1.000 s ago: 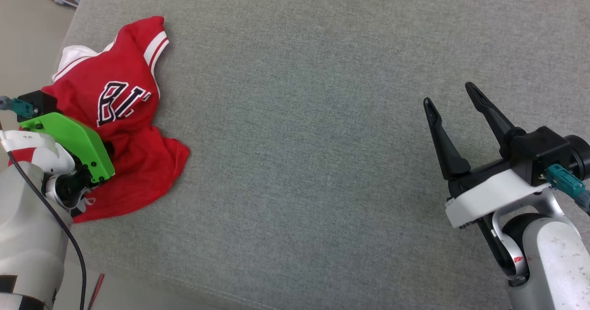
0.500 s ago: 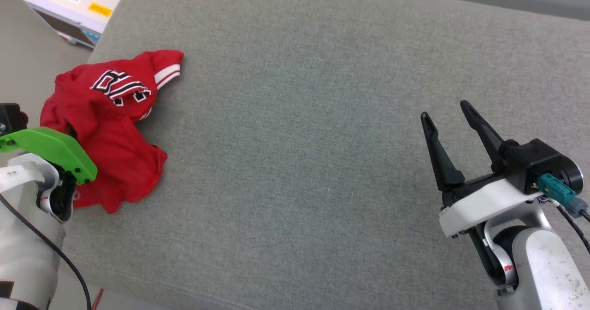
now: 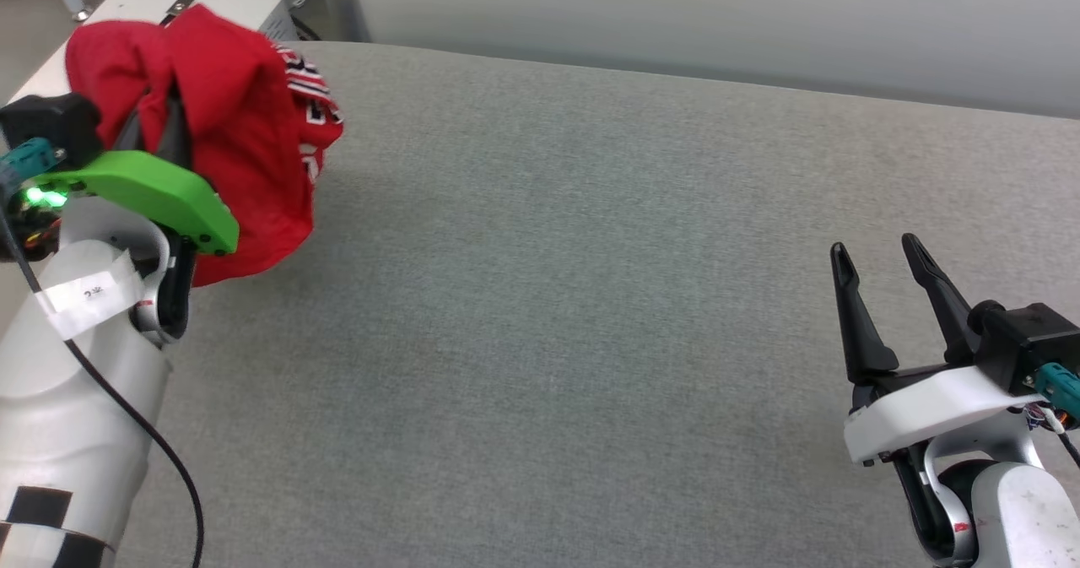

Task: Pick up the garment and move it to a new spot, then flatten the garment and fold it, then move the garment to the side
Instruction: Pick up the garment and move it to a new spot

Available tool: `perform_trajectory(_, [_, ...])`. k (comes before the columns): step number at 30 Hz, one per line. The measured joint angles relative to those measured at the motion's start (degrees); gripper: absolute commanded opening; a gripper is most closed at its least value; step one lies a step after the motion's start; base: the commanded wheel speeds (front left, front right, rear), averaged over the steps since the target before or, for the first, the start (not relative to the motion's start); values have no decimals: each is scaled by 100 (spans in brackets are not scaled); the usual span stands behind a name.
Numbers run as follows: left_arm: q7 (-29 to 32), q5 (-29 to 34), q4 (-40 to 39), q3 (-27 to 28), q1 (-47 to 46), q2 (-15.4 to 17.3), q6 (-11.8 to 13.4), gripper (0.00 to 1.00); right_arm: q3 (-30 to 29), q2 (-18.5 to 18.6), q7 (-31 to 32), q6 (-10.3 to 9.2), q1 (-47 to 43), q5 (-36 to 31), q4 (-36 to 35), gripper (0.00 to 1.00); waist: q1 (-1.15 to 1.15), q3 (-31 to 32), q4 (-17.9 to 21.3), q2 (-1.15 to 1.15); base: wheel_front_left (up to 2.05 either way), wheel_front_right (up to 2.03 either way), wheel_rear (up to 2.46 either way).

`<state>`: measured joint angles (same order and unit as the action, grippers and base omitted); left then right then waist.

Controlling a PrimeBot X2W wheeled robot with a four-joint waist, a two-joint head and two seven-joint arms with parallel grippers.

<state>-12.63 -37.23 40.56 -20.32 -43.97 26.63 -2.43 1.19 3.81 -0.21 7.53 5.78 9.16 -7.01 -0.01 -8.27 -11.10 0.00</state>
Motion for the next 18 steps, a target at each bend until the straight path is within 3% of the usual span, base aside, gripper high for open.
perform_trajectory(11, [656,108,-1929,-856,771,-620,122,0,-233,-83,-45,0,-113,-18,-212,100,0,-59,993,0,0,0,0])
perform_trajectory(15, [990,-233,-2109,-1268,1709,-1022,7,0,-286,-86,-196,0,-189,196,-162,100,0,-256,1453,0,0,0,0])
perform_trajectory(18, [1016,-283,-1989,-1432,2165,-1060,-9,0,-258,-87,-266,0,-189,278,-110,100,0,-405,1601,0,0,0,0])
